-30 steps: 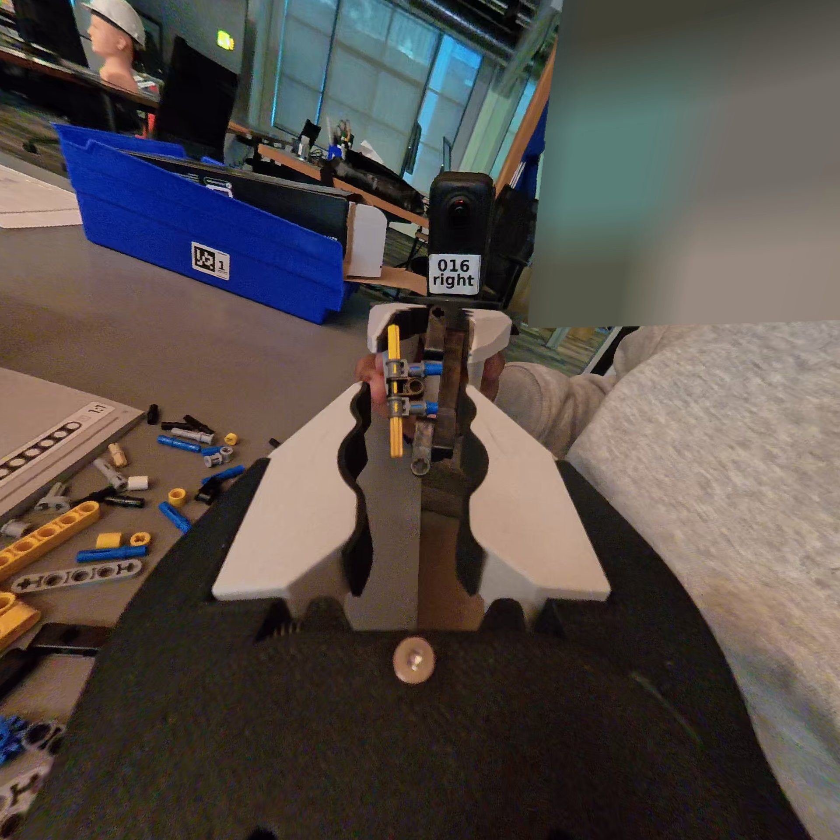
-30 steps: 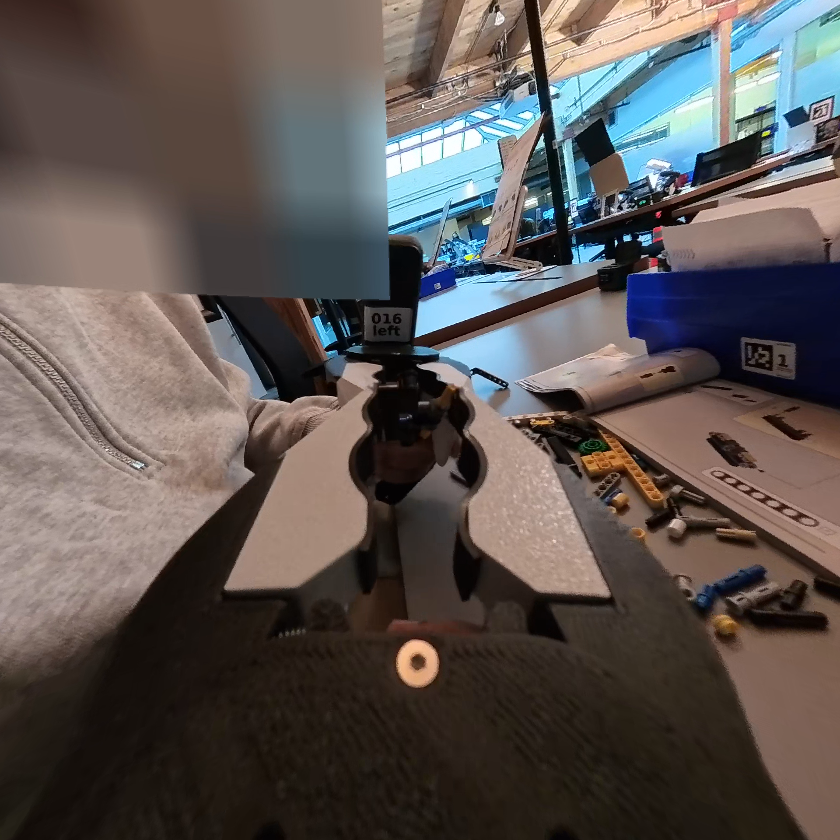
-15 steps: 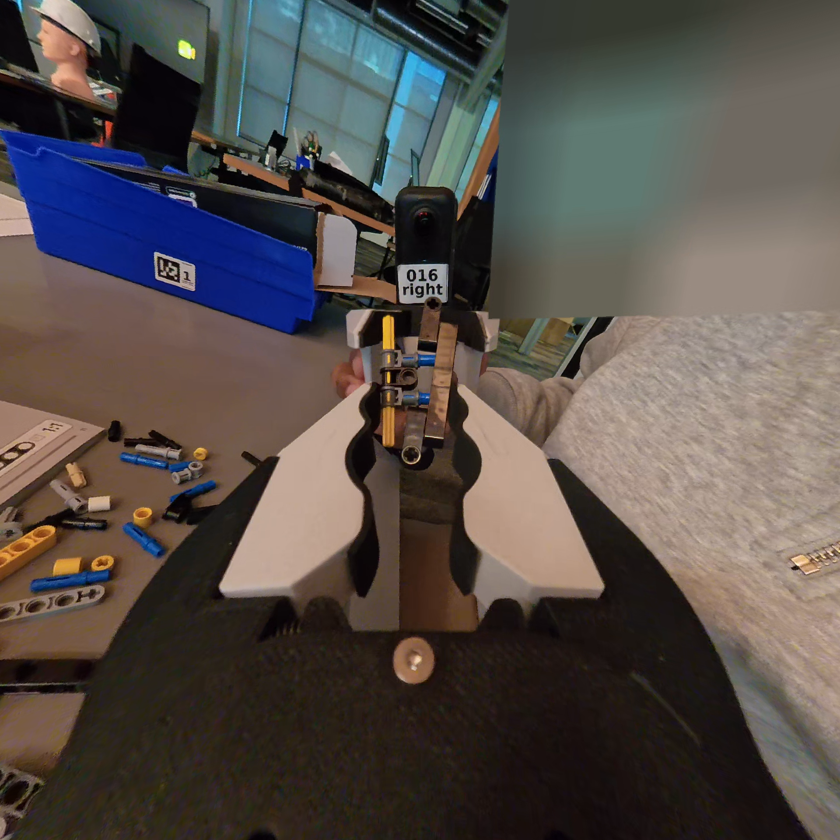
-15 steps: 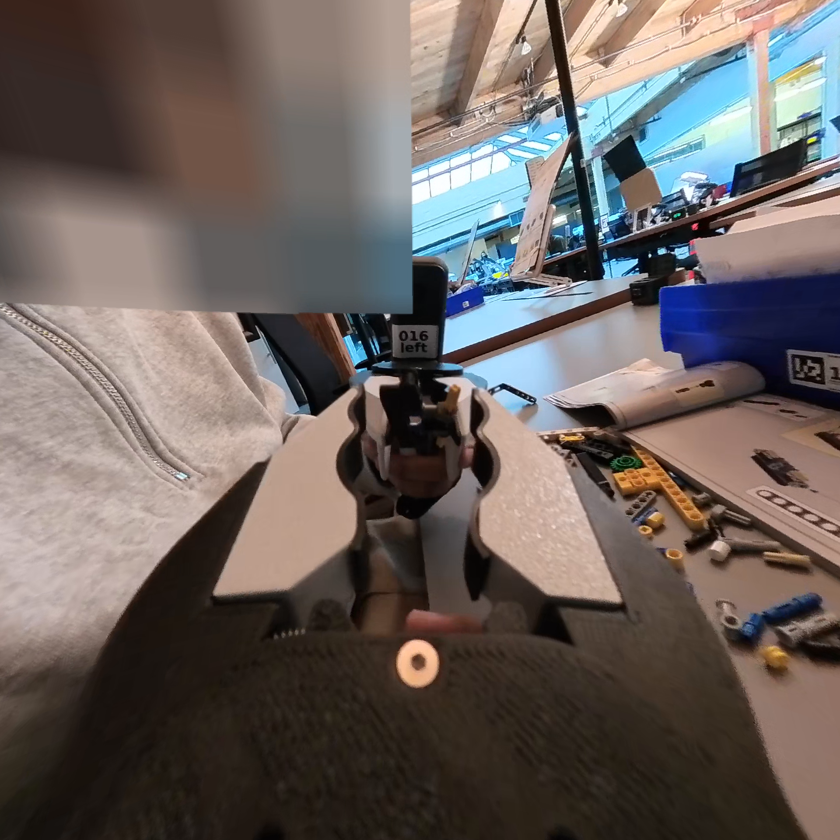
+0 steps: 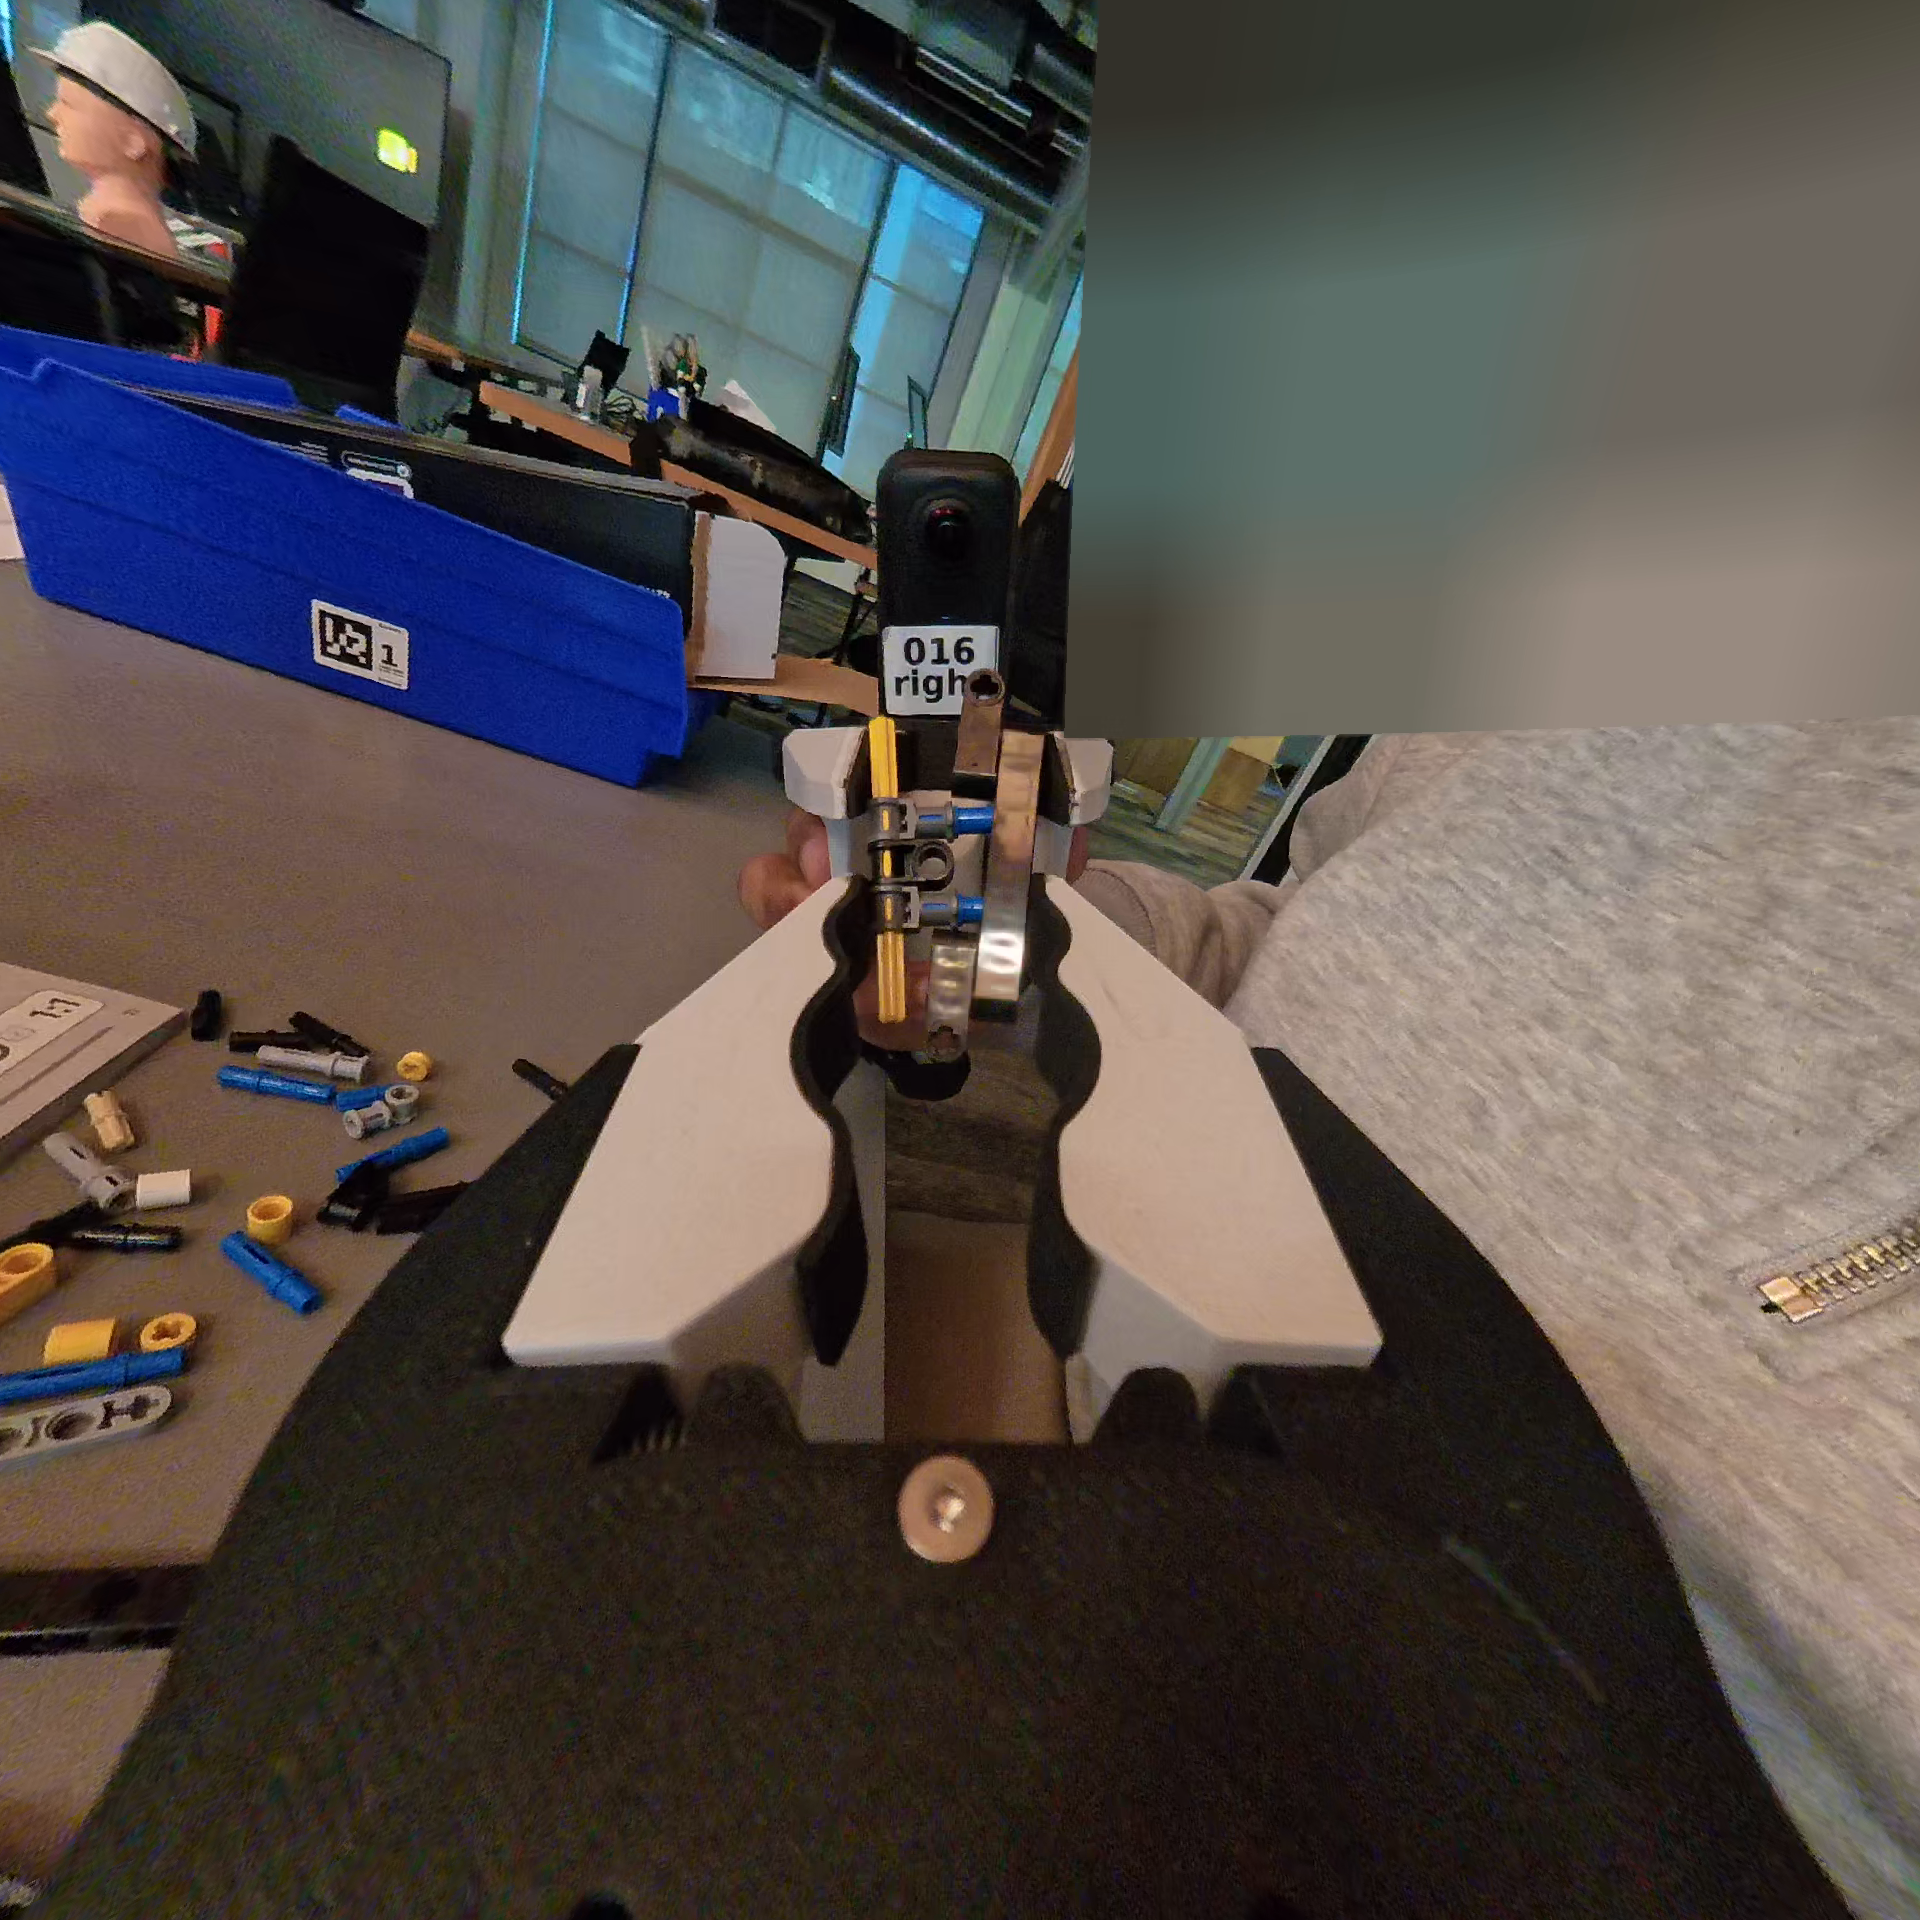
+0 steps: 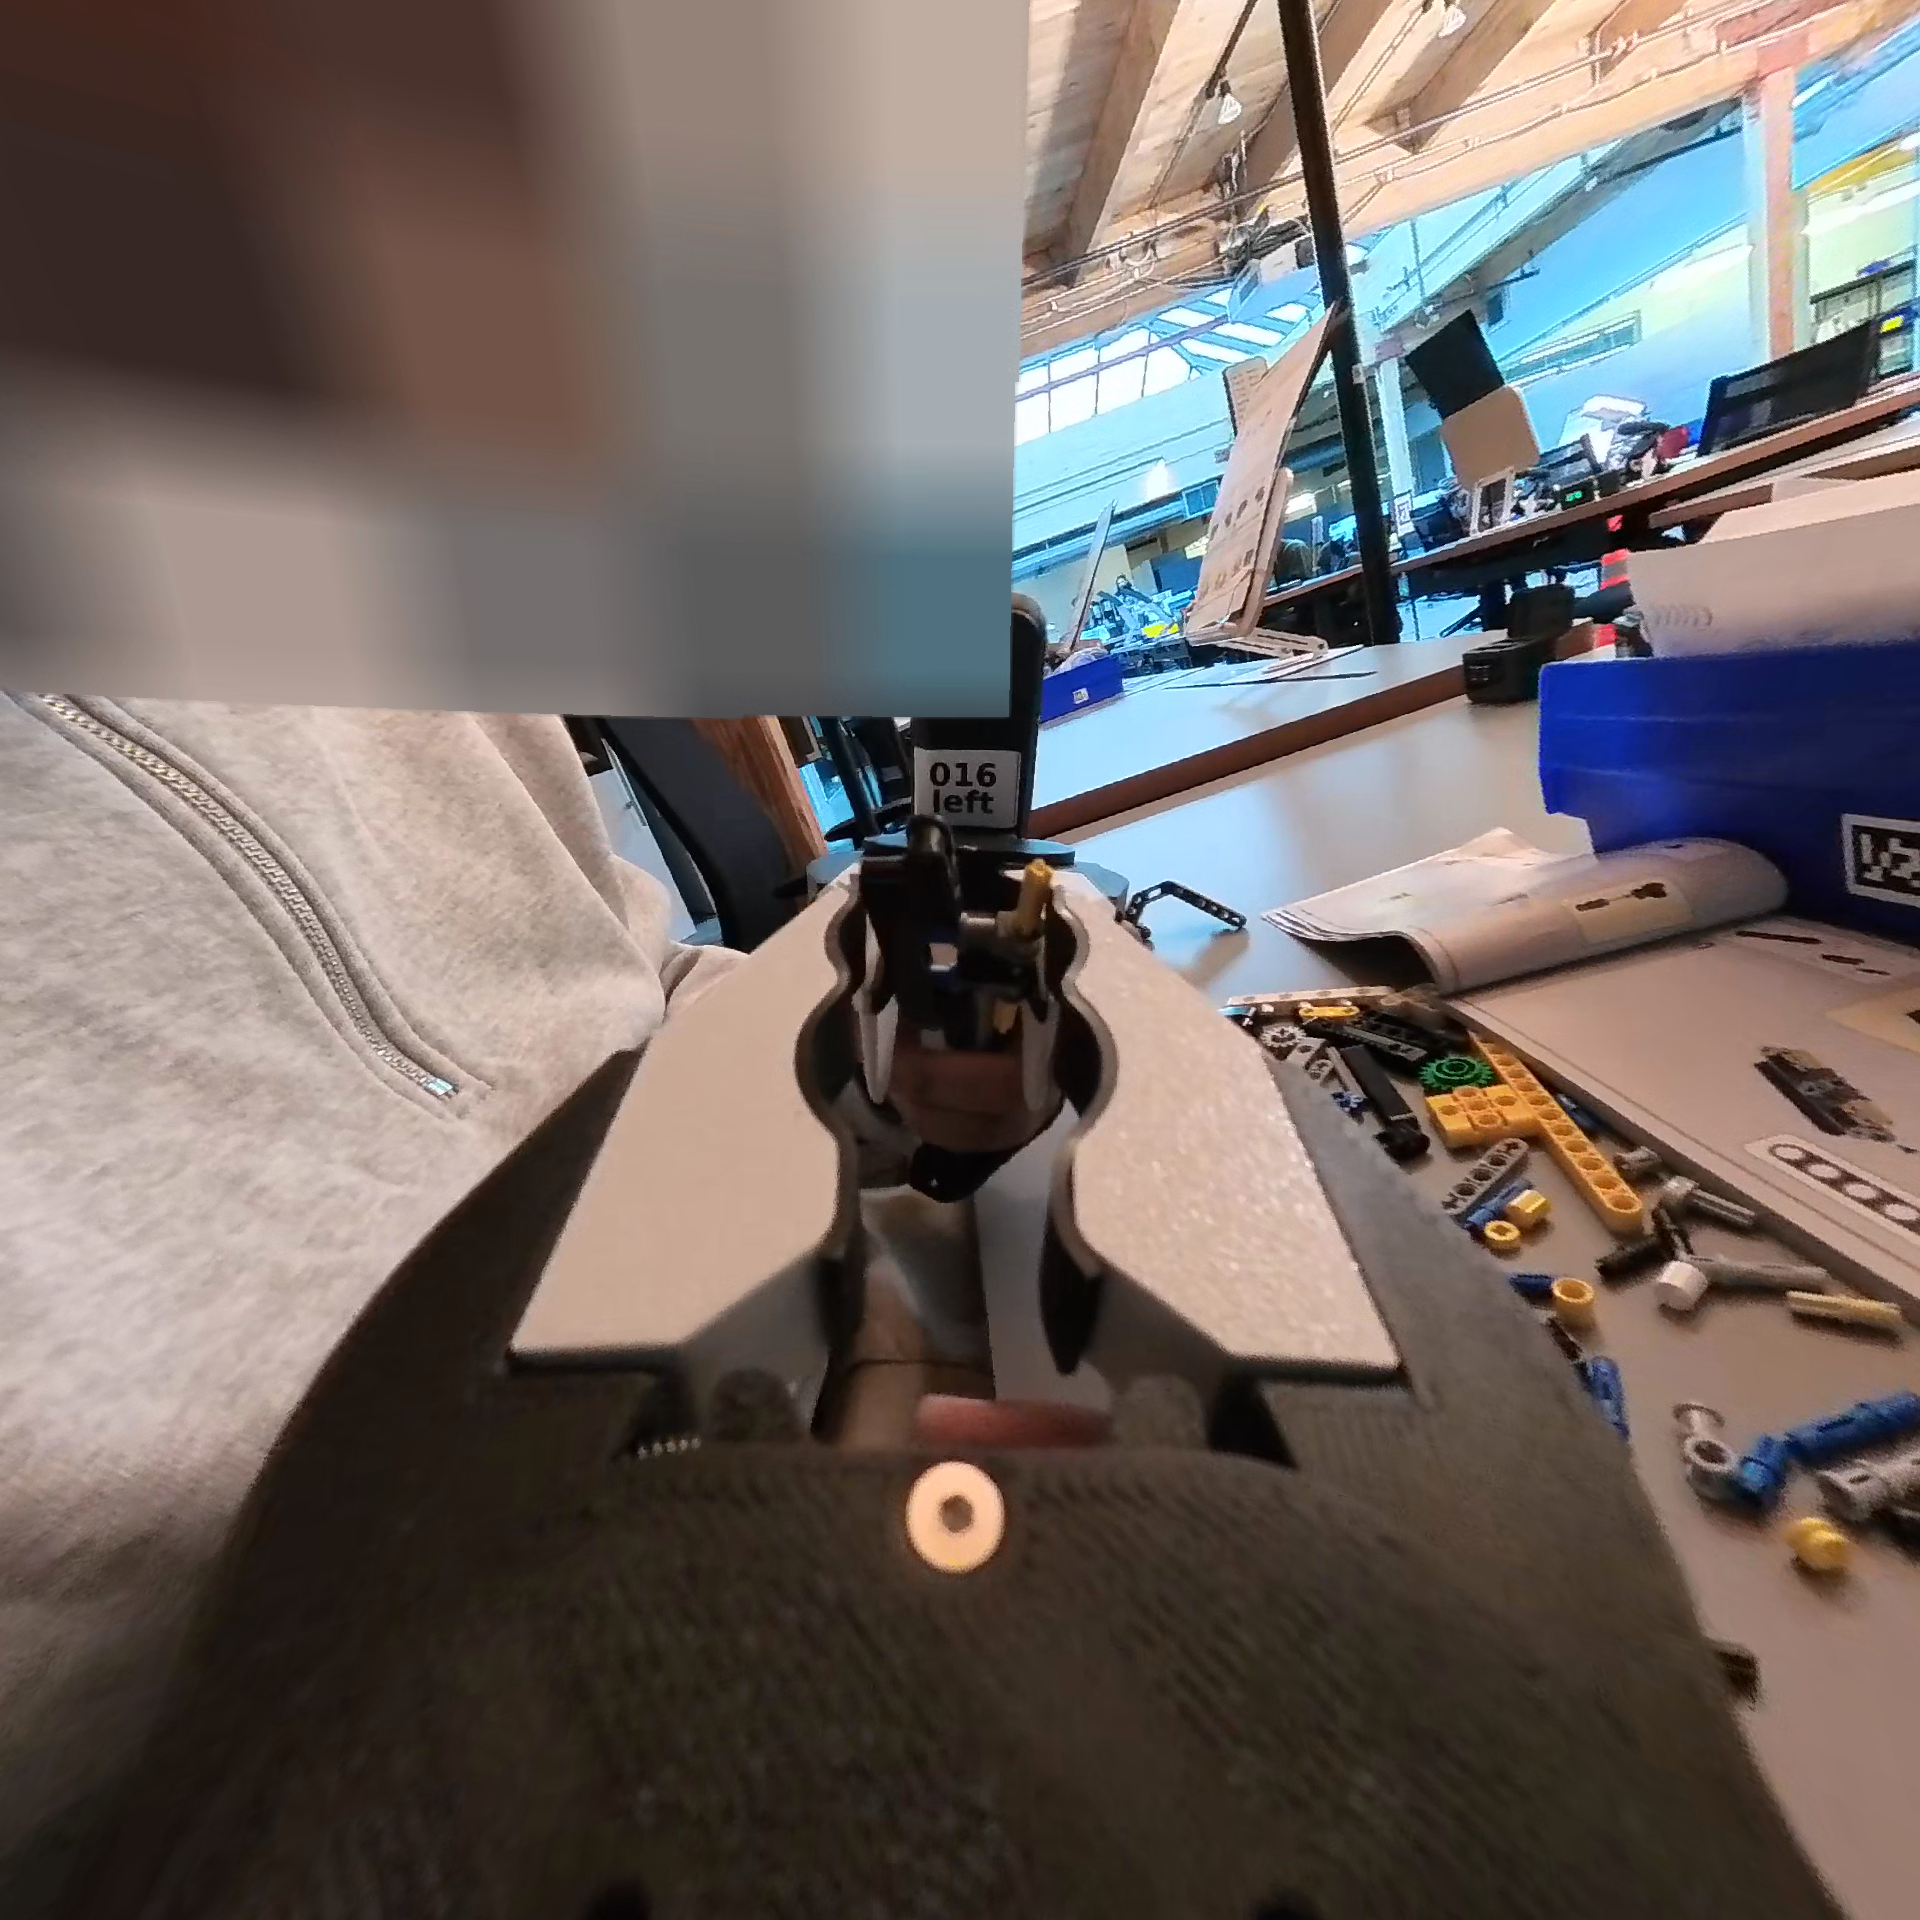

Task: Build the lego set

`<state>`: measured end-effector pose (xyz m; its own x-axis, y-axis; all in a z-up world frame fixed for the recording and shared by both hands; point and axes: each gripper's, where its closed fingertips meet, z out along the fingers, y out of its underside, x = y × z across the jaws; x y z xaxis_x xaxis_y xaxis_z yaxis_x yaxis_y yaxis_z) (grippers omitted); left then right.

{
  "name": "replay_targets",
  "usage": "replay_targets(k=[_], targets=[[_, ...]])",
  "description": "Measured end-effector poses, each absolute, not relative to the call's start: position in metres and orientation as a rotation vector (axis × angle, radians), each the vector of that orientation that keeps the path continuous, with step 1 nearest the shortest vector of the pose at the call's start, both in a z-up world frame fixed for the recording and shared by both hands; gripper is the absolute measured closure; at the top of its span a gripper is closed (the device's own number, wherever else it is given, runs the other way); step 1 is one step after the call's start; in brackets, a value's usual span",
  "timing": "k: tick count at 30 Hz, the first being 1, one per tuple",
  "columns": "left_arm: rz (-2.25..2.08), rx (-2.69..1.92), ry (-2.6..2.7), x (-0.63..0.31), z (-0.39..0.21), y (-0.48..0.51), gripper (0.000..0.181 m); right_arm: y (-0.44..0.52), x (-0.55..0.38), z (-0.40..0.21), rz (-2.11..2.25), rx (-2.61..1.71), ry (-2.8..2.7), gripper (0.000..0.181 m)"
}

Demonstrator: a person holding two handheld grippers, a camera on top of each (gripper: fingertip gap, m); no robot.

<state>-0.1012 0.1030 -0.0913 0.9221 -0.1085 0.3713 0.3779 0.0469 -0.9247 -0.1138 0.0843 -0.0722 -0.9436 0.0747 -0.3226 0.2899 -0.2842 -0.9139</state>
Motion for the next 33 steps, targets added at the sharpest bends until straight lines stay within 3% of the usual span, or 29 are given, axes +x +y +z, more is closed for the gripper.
replay_targets(k=[20, 28, 33], targets=[[-0.372, -1.48, -0.212, -0.0972, -0.0916, 0.1058, 0.153, 0.085, -0.1095, -0.0716, -2.371, 0.396, 1.845, 0.152], [-0.338, -1.49, -0.187, -0.0981, -0.0918, 0.1034, 0.153, 0.0832, -0.111, -0.0748, -2.328, 0.447, 1.799, 0.144], [-0.358, -1.492, -0.192, -0.097, -0.0923, 0.1043, 0.154, 0.0828, -0.1083, -0.0746, -2.32, 0.427, 1.796, 0.15]])
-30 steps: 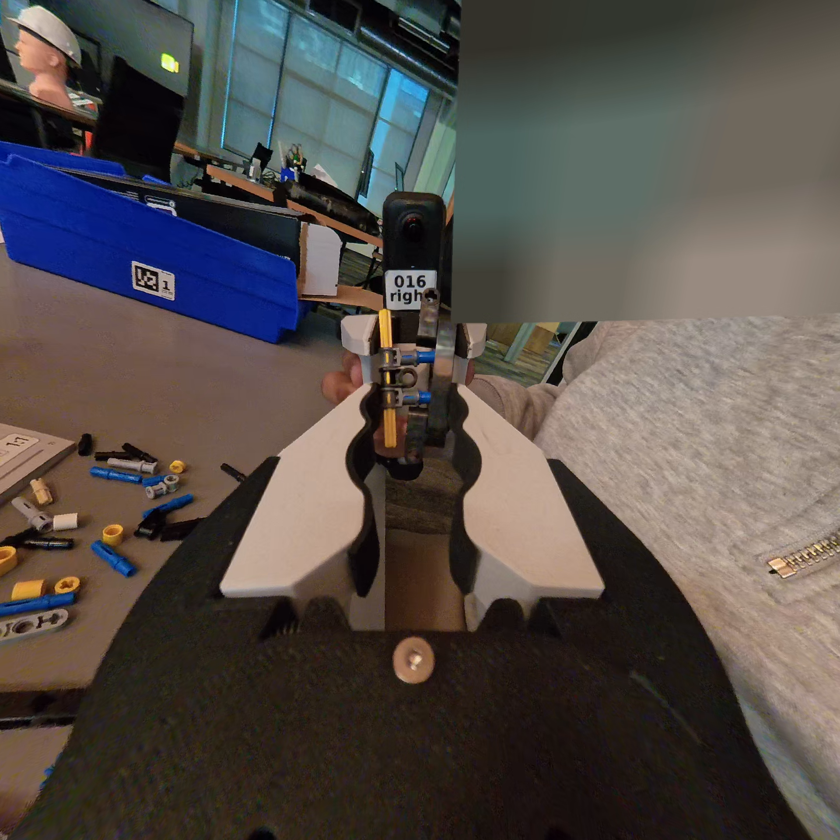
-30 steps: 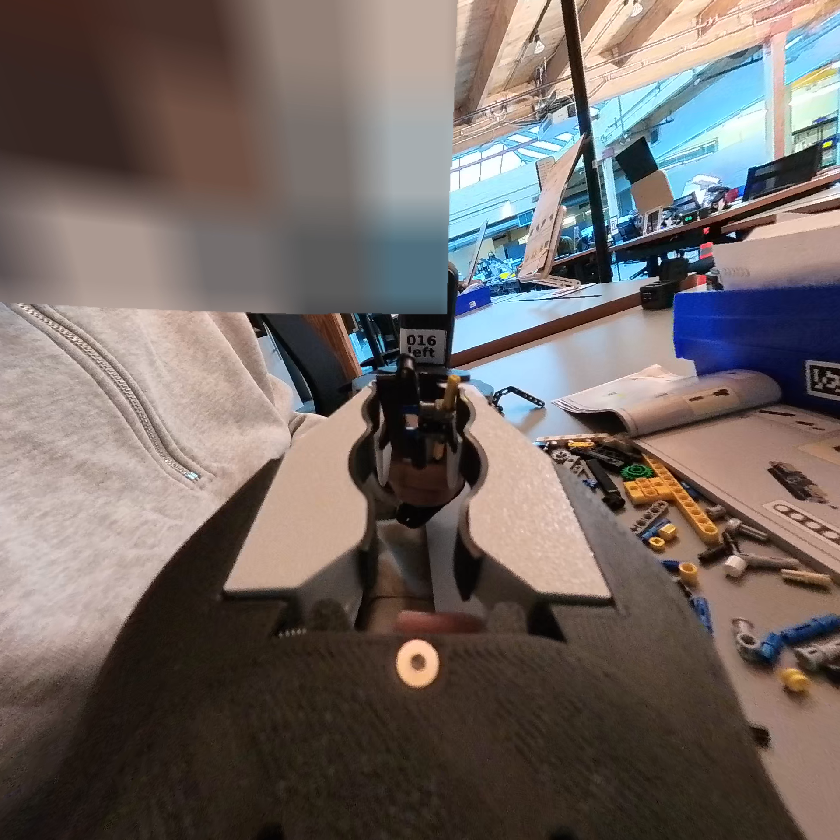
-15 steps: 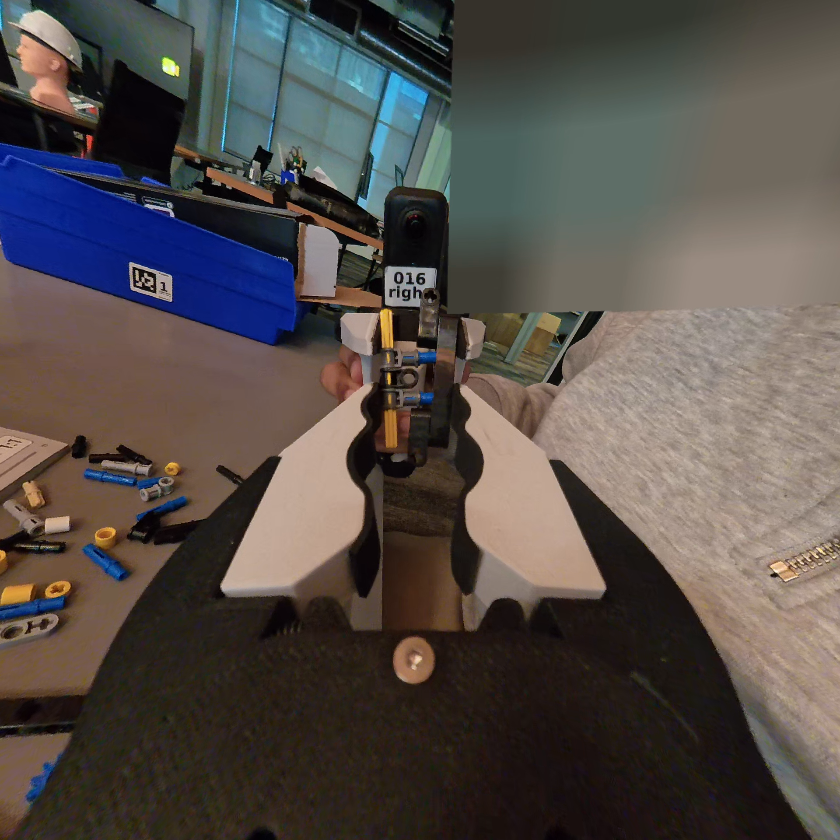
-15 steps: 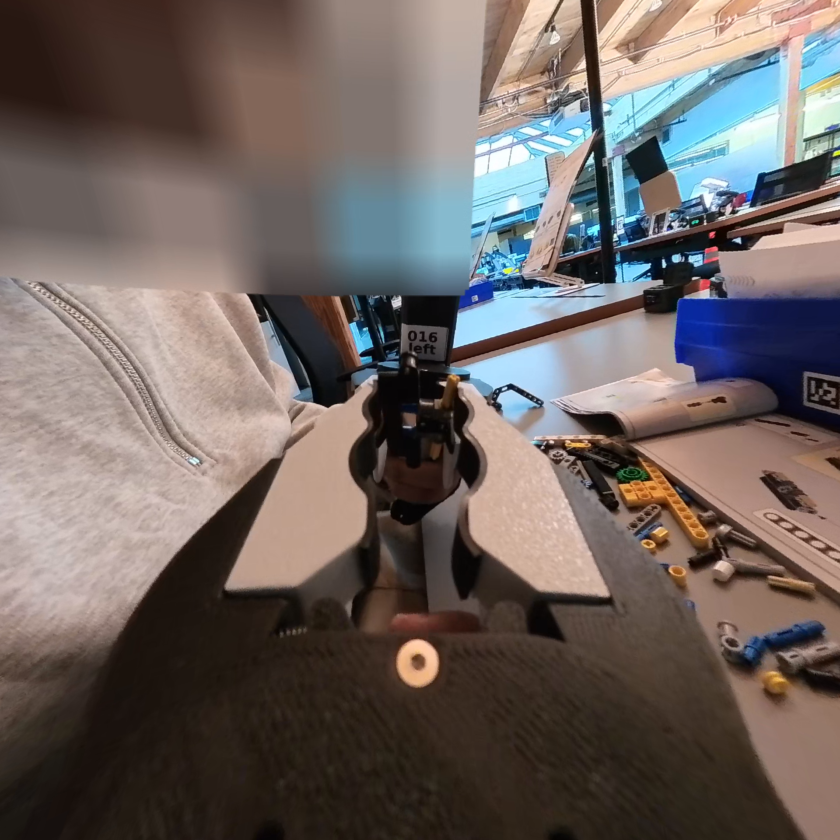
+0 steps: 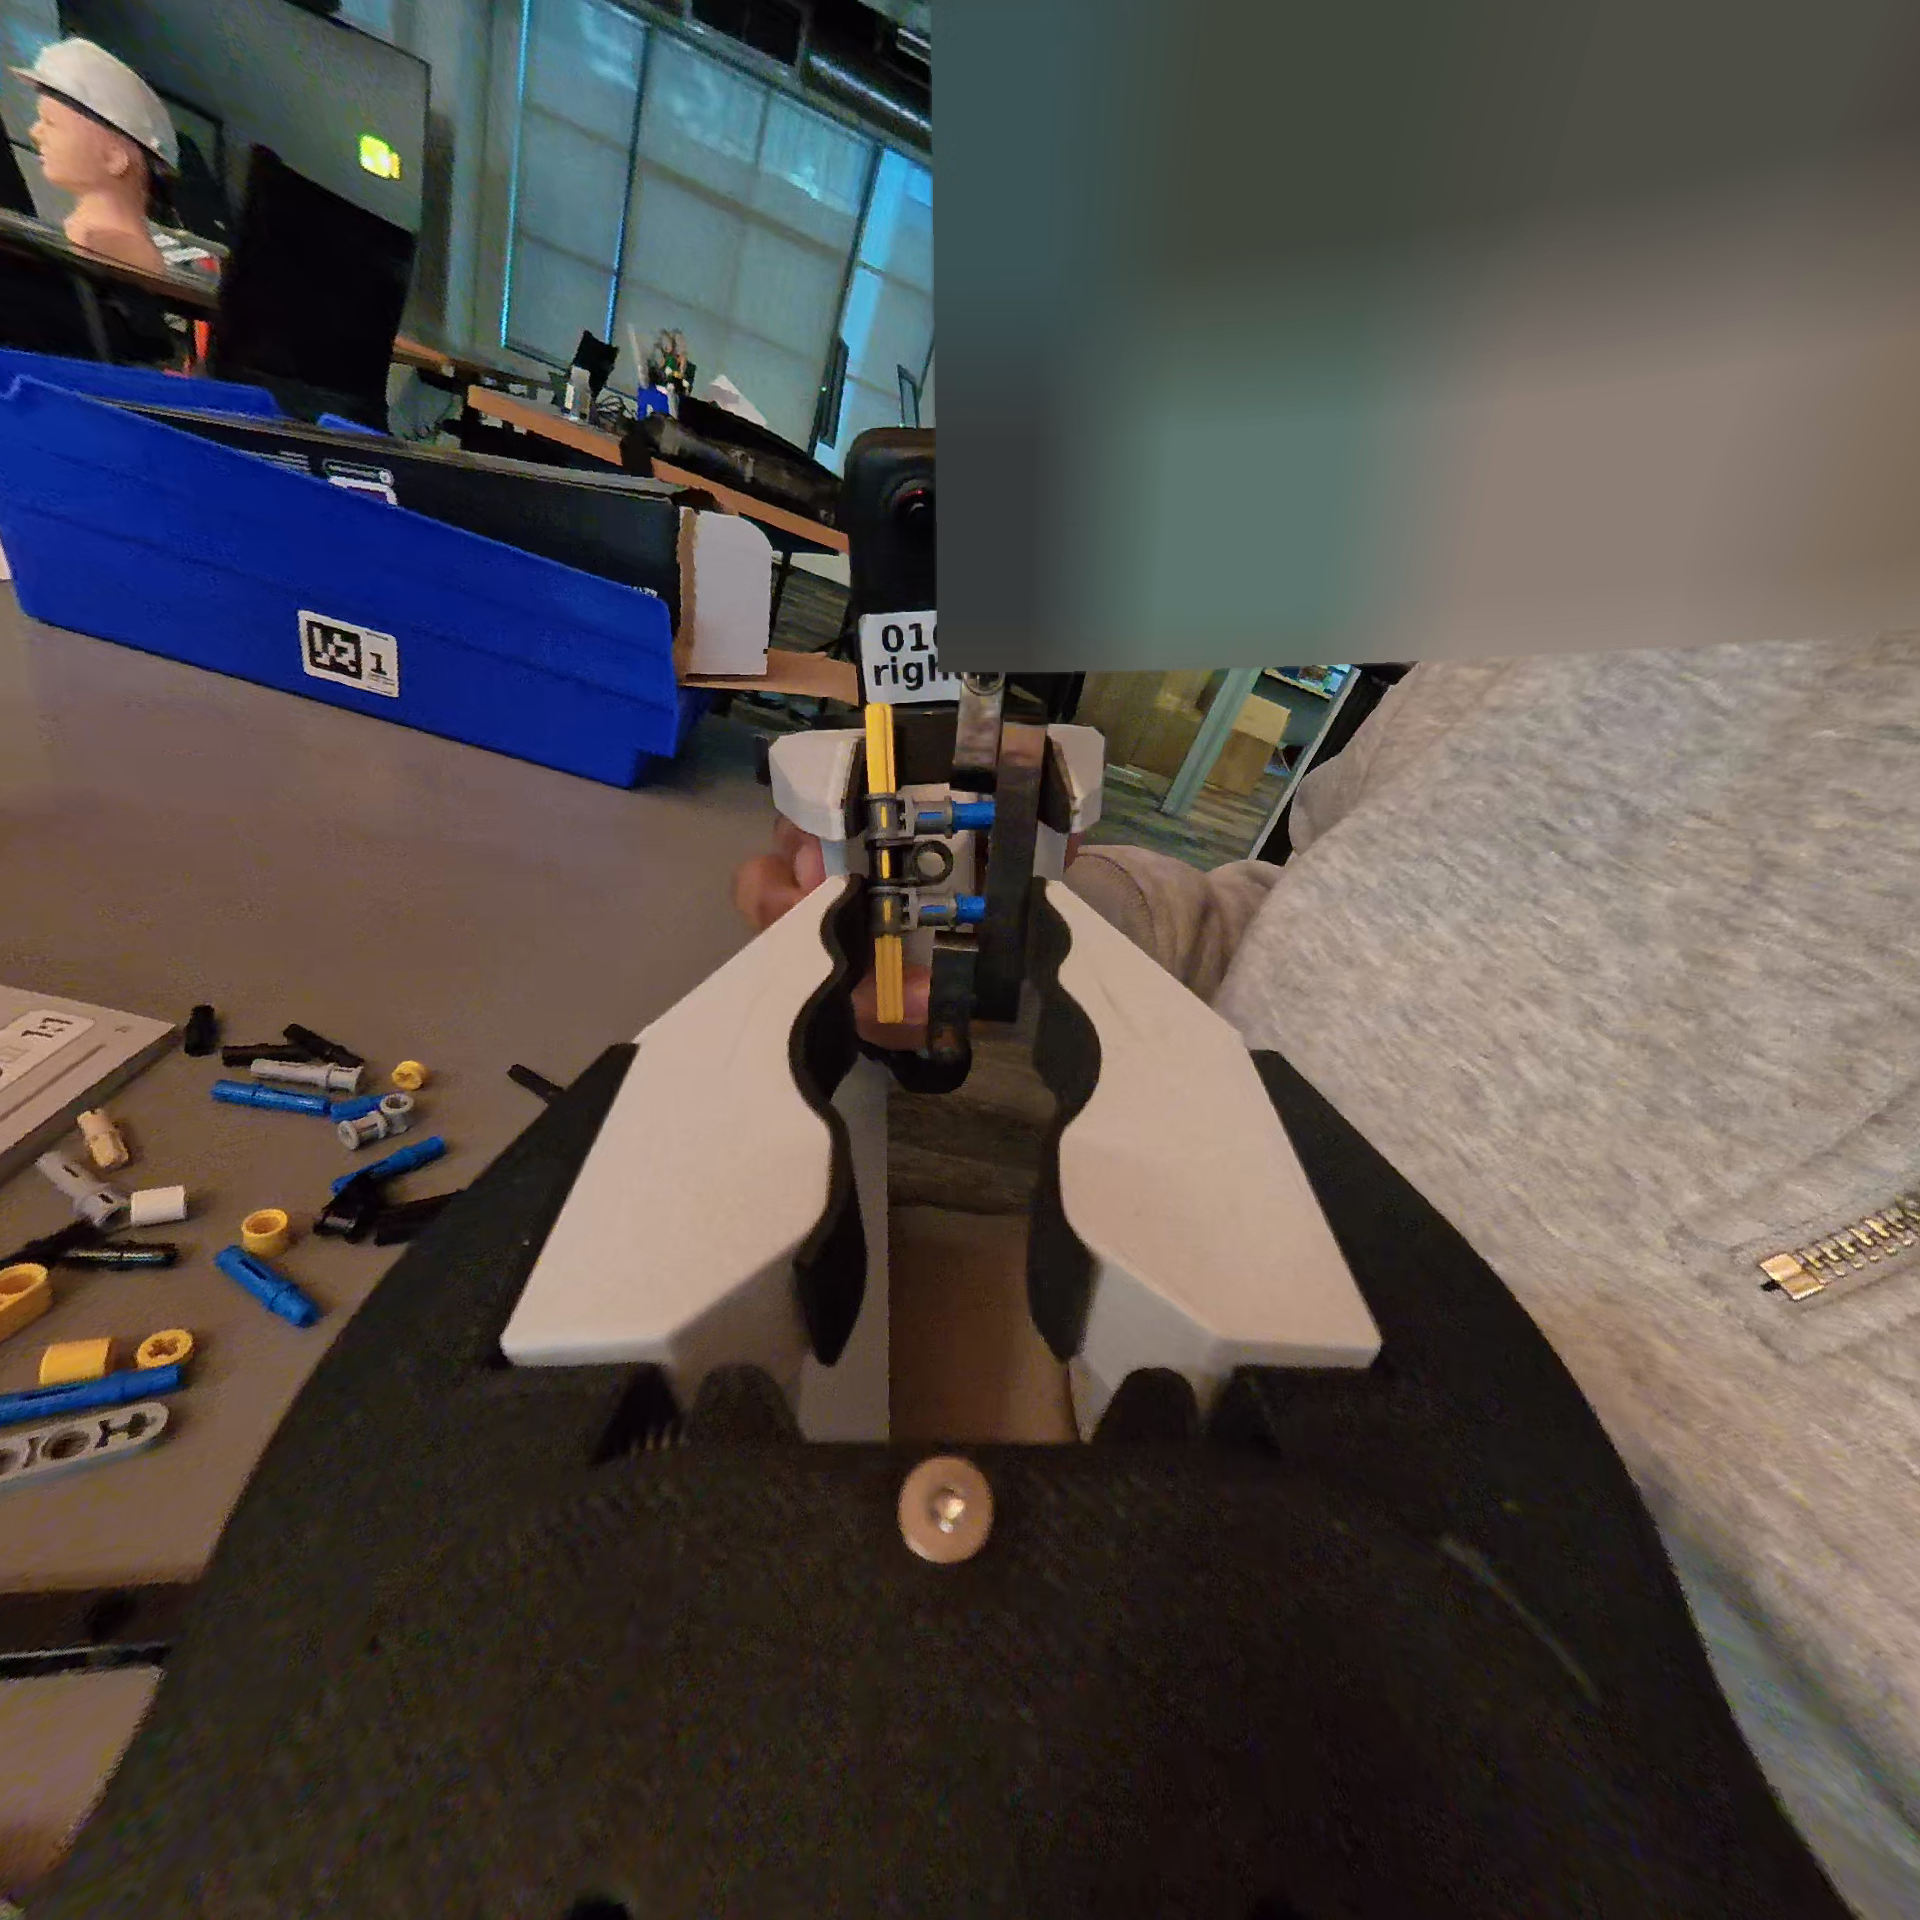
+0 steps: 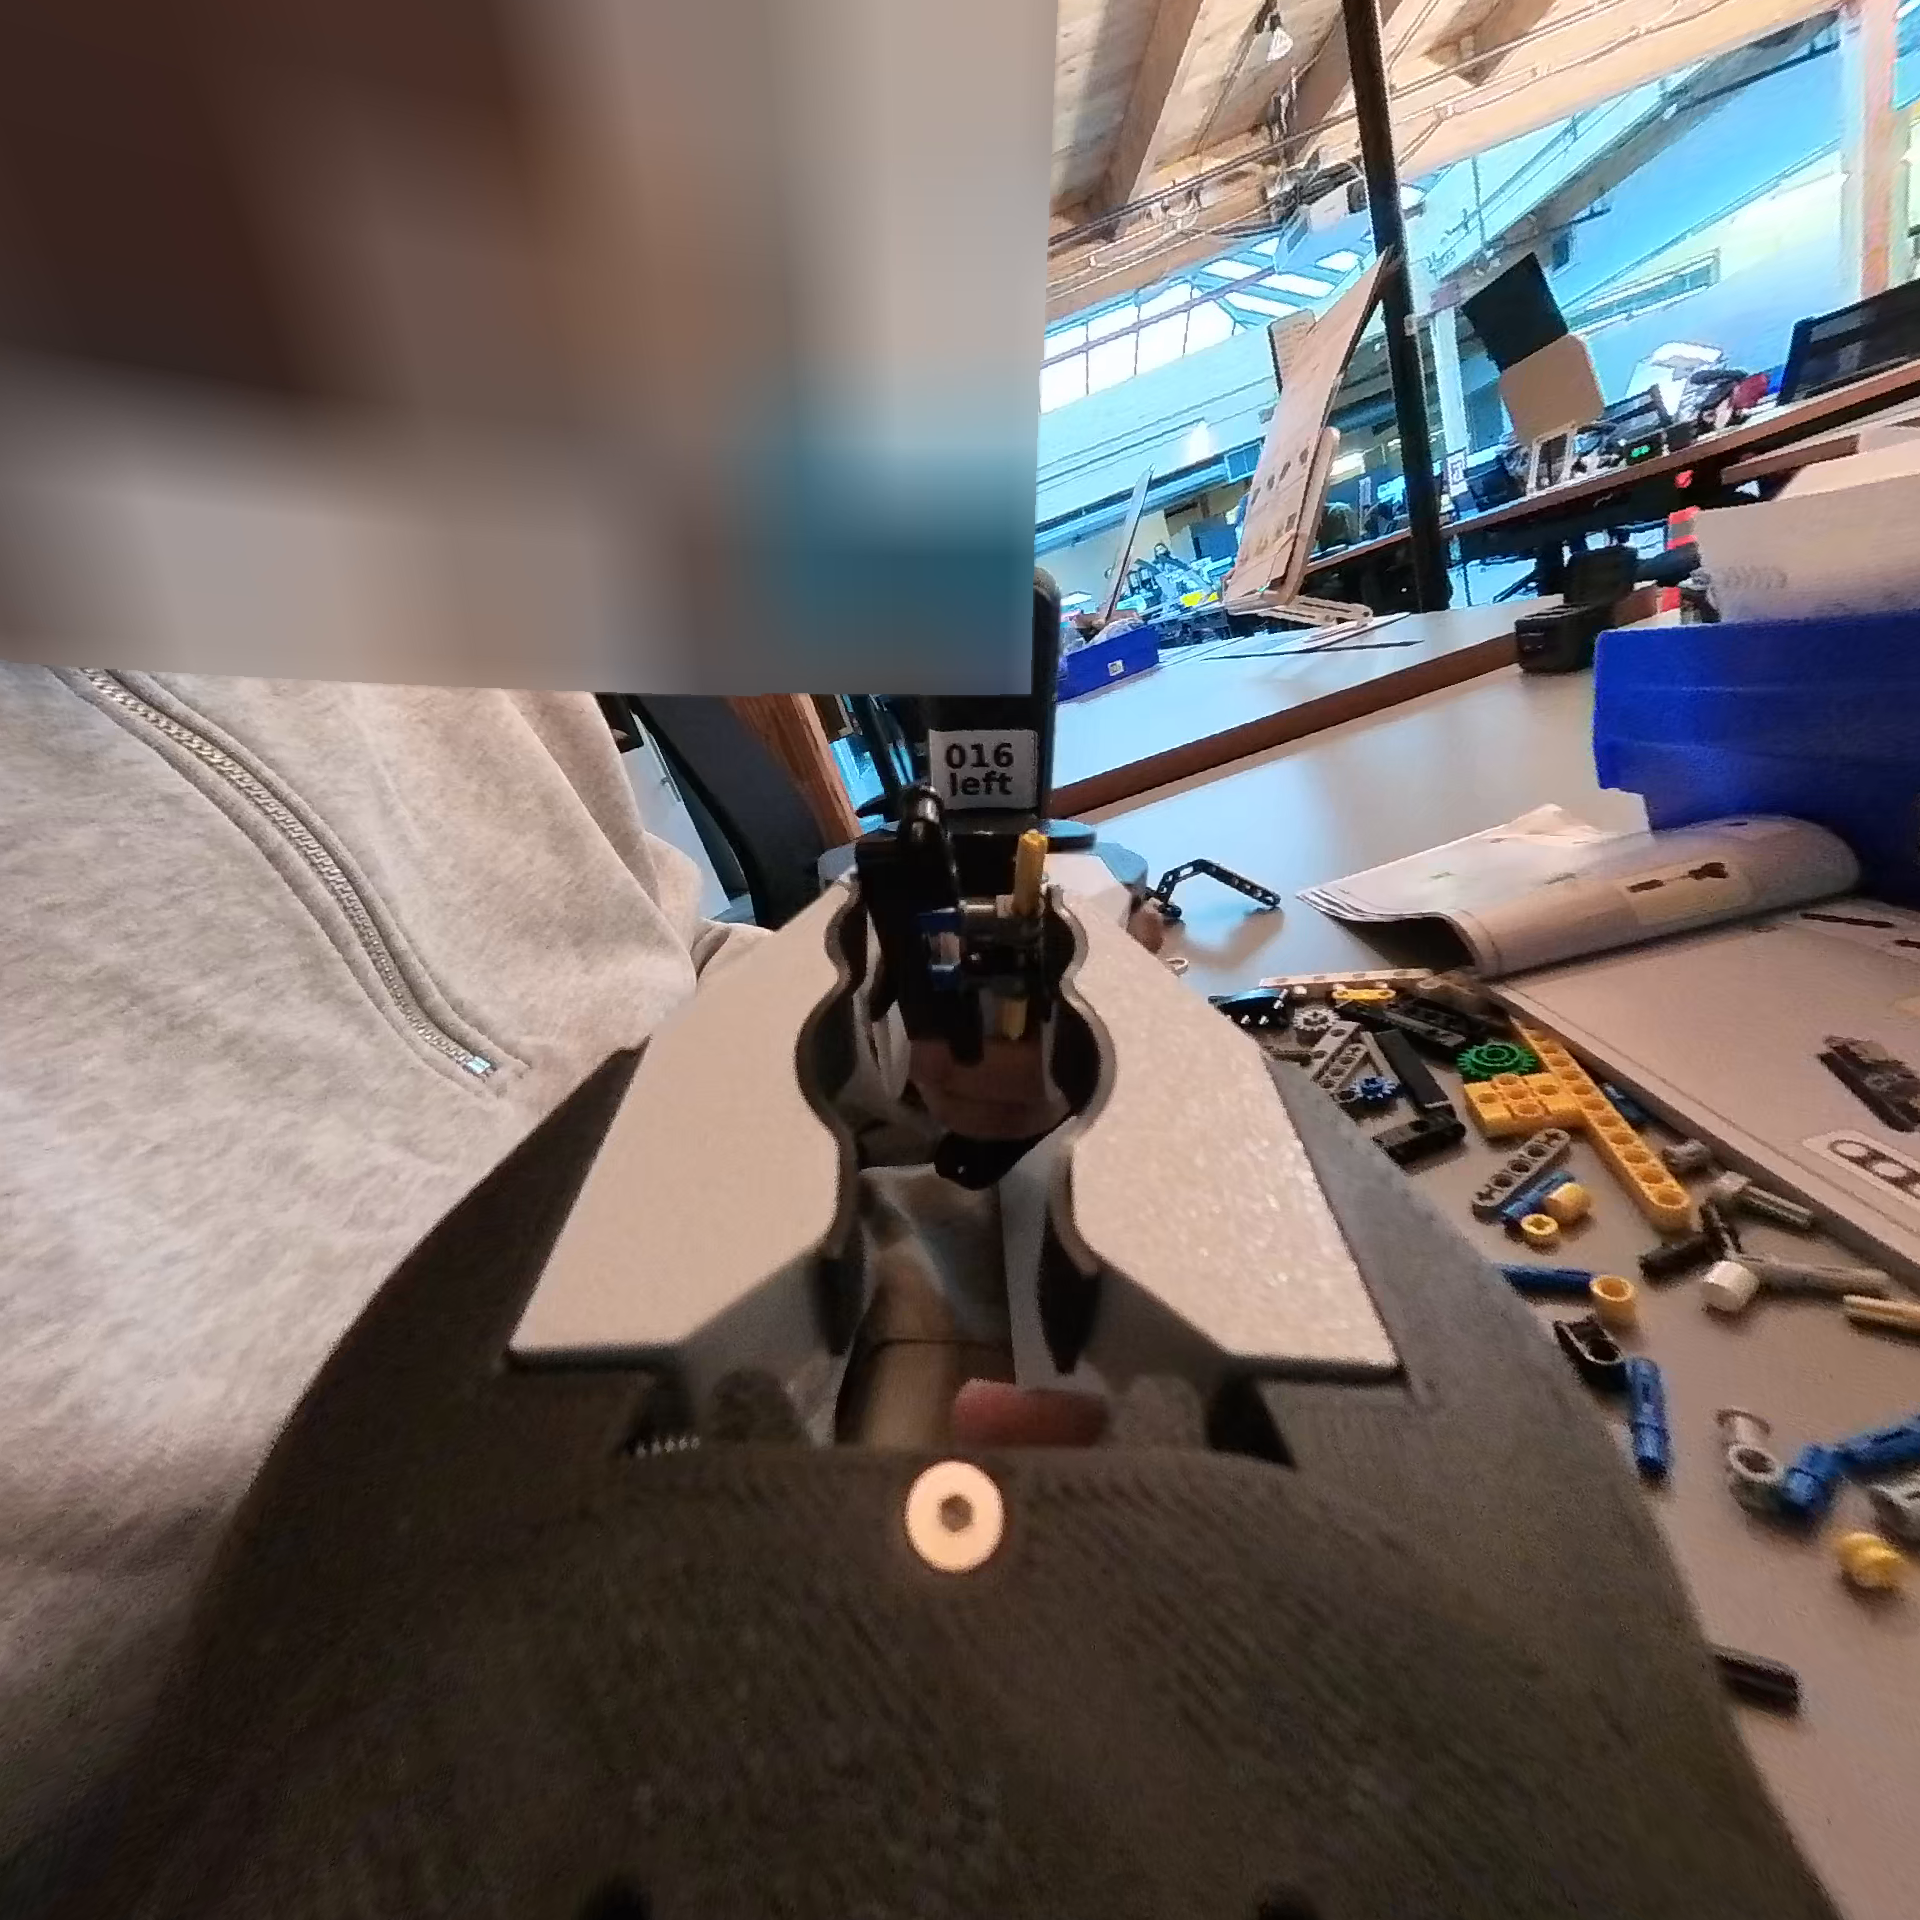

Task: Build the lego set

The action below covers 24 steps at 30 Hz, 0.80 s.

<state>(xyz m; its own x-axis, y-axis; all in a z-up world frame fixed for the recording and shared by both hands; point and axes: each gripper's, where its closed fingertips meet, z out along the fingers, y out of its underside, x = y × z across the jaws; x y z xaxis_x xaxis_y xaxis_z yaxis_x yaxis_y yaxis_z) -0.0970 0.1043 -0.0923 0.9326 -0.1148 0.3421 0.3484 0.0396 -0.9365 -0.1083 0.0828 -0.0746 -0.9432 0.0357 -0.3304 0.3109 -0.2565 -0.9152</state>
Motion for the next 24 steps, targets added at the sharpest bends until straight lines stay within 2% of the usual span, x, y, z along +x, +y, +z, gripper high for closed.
replay_targets(k=[24], targets=[[-0.384, -1.492, -0.205, -0.0968, -0.0947, 0.1059, 0.152, 0.0839, -0.1079, -0.0775, -2.339, 0.368, 1.868, 0.152]])
